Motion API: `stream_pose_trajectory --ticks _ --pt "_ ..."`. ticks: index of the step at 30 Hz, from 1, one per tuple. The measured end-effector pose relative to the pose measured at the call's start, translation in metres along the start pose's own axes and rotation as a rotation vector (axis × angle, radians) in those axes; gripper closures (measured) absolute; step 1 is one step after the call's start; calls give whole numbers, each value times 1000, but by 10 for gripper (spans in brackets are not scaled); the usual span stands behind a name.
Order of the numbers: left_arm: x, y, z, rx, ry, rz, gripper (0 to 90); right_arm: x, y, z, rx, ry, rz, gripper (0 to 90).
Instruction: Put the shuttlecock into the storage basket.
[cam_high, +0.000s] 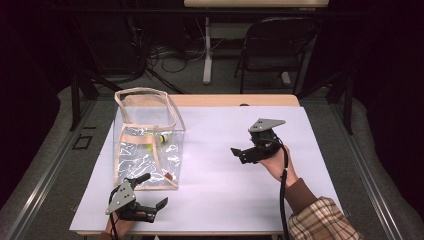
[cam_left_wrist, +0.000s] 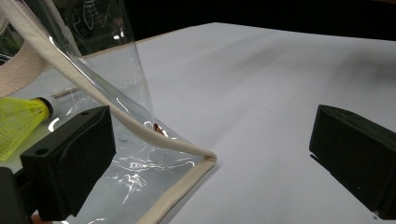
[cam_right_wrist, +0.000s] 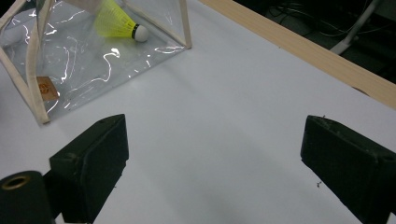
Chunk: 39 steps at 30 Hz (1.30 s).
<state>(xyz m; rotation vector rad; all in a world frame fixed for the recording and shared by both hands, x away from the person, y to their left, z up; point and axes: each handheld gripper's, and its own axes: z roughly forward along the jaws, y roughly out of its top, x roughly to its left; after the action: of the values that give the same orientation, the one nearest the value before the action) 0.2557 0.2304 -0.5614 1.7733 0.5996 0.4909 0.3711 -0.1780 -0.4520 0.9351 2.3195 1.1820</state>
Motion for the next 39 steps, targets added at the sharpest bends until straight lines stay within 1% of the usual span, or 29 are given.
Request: stream_pose_trajectory --ticks 13,30,33,39 --pt "0 0 1 -1 6 -1 0 3 -24 -6 -14 1 13 70" --pt "0 0 1 3 2 -2 0 10 -58 -18 -35 -7 23 70" --pt "0 0 1 3 3 -2 0 11 -63 -20 -41 -8 28 69" --pt "0 0 1 0 3 -2 0 12 -71 -25 -65 -6 21 68"
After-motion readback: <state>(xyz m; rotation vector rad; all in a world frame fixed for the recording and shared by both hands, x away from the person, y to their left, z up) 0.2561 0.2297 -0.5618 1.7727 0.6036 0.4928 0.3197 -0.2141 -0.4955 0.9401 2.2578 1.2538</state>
